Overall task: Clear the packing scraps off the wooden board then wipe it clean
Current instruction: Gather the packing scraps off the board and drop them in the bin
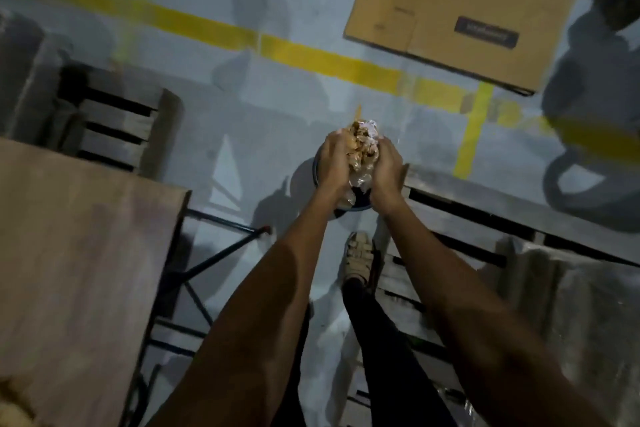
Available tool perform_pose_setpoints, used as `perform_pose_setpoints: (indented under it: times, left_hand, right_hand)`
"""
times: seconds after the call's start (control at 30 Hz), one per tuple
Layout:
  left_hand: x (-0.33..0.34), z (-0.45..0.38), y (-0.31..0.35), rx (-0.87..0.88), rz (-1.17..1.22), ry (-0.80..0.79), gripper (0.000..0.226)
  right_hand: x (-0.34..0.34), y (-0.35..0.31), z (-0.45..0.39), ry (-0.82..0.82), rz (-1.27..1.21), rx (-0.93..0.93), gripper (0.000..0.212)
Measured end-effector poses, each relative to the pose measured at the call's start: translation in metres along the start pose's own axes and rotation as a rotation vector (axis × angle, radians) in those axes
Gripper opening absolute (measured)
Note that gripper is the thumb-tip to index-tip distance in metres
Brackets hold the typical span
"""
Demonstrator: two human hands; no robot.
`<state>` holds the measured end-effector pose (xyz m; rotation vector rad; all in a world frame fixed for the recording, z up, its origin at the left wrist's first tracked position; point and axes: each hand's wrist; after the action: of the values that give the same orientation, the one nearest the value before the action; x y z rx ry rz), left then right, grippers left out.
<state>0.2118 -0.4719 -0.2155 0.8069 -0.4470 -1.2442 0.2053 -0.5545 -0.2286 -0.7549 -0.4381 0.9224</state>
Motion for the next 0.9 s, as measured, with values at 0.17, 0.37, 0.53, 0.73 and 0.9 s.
perform_pose_setpoints:
  times: [0.17,0.37,0.53,0.73,0.9]
  left_hand:
    - [0.021,-0.096,-0.097,-0.138,-0.010,0.012,0.034]
    - [0.034,-0.167,-0.153,-0.188,0.024,-0.048,0.036]
    - [0.038,-0.194,-0.179,-0.183,-0.002,0.019,0.023]
    - [0.008,-0.193,-0.216,0.089,-0.392,0.088,0.021]
    - [-0.021,-0.188,-0.238,0.141,-0.538,0.124,0.025]
  right_hand:
    - [-0.002,0.091,-0.099,-0.051,-0.088,0.246,0.057]
    - [-0.016,0.160,-0.184,0.031,-0.054,0.226,0.043]
    - [-0.028,0.189,-0.221,0.044,0.261,0.100,0.038]
    - [-0.031,0.211,-0.234,0.185,0.589,-0.090,0.012]
    - [-0.024,0.207,-0.222,0.365,0.382,0.160,0.063]
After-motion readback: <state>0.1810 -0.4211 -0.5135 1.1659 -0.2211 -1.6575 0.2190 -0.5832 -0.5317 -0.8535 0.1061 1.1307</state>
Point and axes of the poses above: each hand's wrist, its own z-axis away from the middle knuckle, its own x-axis out of the palm, y = z × x, and after that the axes turned 5 degrees about y, right-handed
